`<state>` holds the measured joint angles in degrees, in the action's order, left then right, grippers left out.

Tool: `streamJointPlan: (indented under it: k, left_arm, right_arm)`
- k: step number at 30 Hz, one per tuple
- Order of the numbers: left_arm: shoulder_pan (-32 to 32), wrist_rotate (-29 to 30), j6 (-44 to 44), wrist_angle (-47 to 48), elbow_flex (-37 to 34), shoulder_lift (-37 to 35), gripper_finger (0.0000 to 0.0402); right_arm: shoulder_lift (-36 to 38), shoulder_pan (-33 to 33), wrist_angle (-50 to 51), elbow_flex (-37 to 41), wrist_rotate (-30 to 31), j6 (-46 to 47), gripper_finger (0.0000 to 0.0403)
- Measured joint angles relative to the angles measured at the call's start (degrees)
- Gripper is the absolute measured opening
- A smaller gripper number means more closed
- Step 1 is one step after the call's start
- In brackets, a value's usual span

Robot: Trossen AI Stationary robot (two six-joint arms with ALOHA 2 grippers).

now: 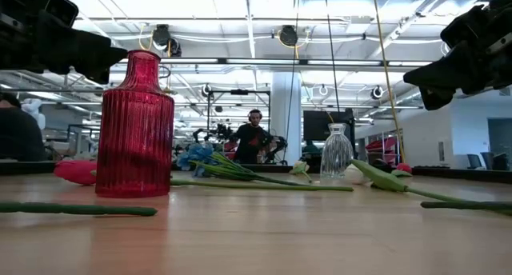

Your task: Sort flowers into vase by color

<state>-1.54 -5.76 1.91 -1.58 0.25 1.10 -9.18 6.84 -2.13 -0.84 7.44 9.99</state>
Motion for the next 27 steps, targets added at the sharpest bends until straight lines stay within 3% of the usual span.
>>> streamJointPlan:
  k: [10, 17, 22, 27]
  left_arm:
    - [0.02, 0.0, 0.0, 0.02, 0.0, 0.0, 0.018]
    - [0.0, 0.0, 0.0, 0.0, 0.0, -0.02, 0.018]
    - [0.01, 0.0, 0.0, 0.0, 0.0, -0.02, 0.018]
    - [0.0, 0.0, 0.0, 0.0, 0.0, -0.02, 0.018]
  right_arm:
    - [-0.02, 0.01, -1.51, 0.07, 0.01, -0.19, 0.0]
    - [-3.16, 1.13, -2.43, -3.18, -1.62, -5.22, 0.0]
    - [-10.36, 2.66, 2.37, -10.61, 8.88, -8.69, 0.0]
    - [-21.38, 4.09, 8.37, -21.12, 18.03, -5.65, 0.0]
